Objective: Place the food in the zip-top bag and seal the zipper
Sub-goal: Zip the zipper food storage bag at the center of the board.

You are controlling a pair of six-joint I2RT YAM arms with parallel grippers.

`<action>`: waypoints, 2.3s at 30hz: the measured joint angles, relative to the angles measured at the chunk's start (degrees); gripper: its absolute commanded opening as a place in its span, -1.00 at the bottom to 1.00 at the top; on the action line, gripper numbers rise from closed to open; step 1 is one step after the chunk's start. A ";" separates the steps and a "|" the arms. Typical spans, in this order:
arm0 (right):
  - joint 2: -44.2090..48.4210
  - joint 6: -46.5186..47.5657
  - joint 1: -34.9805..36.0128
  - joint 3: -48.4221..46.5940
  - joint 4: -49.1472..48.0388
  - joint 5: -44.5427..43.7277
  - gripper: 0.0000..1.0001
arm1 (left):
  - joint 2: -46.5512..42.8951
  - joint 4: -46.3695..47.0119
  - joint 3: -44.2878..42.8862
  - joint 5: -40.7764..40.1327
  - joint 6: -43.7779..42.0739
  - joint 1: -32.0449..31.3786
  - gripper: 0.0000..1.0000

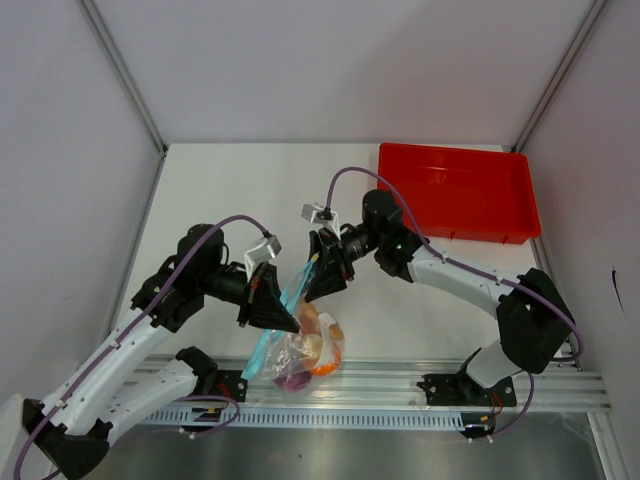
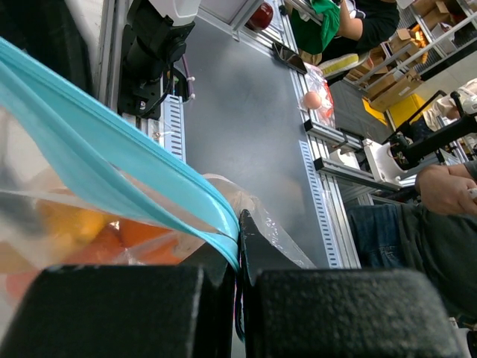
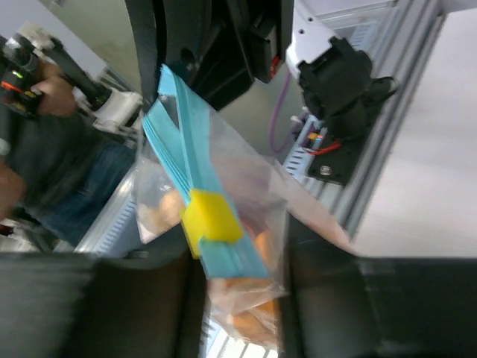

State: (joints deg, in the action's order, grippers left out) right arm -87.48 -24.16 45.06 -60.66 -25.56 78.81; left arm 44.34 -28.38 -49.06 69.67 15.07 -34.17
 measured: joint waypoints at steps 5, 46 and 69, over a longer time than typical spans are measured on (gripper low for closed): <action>-0.46 -3.02 0.44 -0.13 -2.25 0.02 -1.00 | -0.13 -0.20 0.09 -0.13 -0.13 0.00 -0.99; 19.39 -6.14 12.07 15.45 25.03 -54.84 -1.00 | 2.67 7.15 -2.67 -51.91 -8.22 -12.33 0.75; 22.77 -6.93 13.70 15.45 27.52 -57.53 -1.00 | 2.51 9.68 -2.03 -52.81 -9.38 -12.44 0.10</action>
State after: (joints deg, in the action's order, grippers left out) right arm -64.71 -31.09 58.76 -45.21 1.96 21.28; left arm 46.85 -18.70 -51.09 16.86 5.69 -46.61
